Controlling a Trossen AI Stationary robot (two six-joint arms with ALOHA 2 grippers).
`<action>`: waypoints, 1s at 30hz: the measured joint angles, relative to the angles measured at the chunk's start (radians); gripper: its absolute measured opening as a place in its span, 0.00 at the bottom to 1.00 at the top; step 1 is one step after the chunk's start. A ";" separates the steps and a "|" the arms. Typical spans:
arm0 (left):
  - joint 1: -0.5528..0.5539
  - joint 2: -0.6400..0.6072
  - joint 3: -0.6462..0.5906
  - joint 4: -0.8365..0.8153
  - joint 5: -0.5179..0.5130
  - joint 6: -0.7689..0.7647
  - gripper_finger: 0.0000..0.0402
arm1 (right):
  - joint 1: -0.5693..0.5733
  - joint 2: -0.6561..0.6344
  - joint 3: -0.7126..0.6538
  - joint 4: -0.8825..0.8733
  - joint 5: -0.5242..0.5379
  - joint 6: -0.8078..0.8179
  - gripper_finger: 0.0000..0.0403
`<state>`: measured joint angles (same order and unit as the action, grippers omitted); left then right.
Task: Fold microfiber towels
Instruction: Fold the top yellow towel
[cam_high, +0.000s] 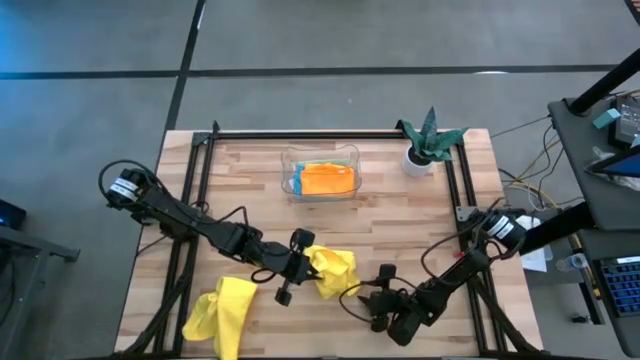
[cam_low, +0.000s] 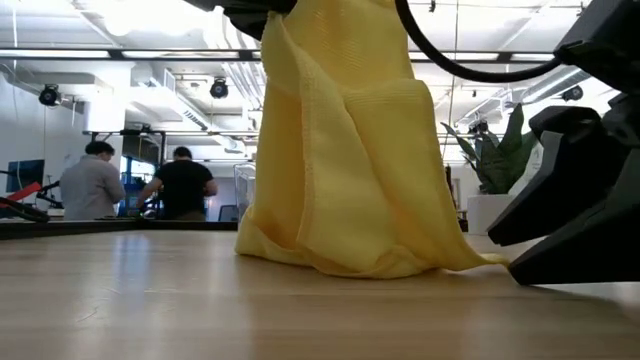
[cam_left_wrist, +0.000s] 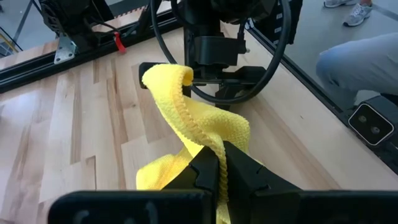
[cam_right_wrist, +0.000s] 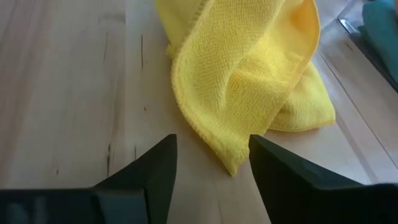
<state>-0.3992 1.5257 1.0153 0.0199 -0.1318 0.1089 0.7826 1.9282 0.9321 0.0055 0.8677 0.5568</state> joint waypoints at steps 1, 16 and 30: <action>0.000 0.000 0.000 0.000 0.000 0.000 0.00 | -0.005 0.001 0.000 0.000 0.000 0.000 0.47; -0.001 0.000 -0.004 0.001 0.000 -0.019 0.00 | -0.028 0.004 0.000 0.001 0.015 -0.052 0.23; 0.000 0.000 -0.004 0.003 0.000 -0.019 0.00 | -0.030 0.005 -0.001 -0.003 0.024 -0.051 0.02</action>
<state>-0.3996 1.5257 1.0111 0.0227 -0.1318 0.0902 0.7525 1.9331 0.9310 0.0025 0.8913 0.5060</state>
